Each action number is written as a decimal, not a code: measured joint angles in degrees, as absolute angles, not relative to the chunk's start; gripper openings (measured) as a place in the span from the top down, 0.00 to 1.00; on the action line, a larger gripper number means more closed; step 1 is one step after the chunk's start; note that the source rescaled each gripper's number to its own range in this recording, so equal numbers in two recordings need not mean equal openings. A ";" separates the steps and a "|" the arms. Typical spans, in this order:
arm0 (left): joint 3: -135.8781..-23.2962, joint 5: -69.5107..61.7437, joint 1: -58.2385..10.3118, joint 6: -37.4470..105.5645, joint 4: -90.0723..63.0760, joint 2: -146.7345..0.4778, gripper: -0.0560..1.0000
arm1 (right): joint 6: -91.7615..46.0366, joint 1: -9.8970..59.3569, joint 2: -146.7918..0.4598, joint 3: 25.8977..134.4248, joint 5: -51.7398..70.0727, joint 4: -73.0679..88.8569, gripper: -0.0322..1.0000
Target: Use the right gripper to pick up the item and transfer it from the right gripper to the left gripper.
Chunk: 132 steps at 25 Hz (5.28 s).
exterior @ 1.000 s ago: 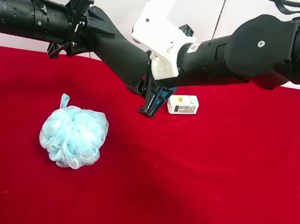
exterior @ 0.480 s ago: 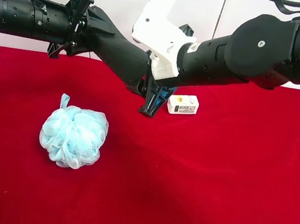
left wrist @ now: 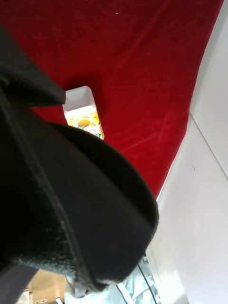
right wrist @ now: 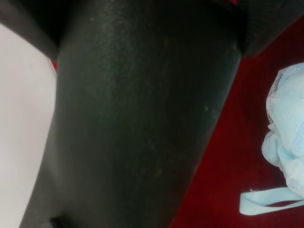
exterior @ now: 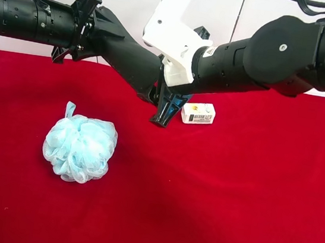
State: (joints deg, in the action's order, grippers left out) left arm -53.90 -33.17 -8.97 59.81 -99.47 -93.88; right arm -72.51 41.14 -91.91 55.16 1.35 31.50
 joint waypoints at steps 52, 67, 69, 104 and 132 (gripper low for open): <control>-53.90 -29.70 -9.03 60.28 -98.99 -93.88 0.92 | -46.26 41.19 -71.34 55.16 23.30 22.88 0.01; -53.90 -27.59 -9.03 60.28 -98.19 -93.88 0.92 | -5.18 41.23 -34.07 54.71 56.08 0.50 0.01; -53.90 -27.24 -9.03 60.28 -97.66 -93.88 0.92 | -4.35 41.37 -28.41 52.69 57.23 2.23 0.01; -53.90 -24.85 -9.03 52.42 -76.54 -93.88 0.93 | 5.23 36.64 0.11 27.62 60.51 -4.41 0.01; -83.88 -35.76 -5.49 9.26 -13.44 -112.16 0.94 | 5.23 -3.22 0.11 27.62 60.51 -4.41 0.01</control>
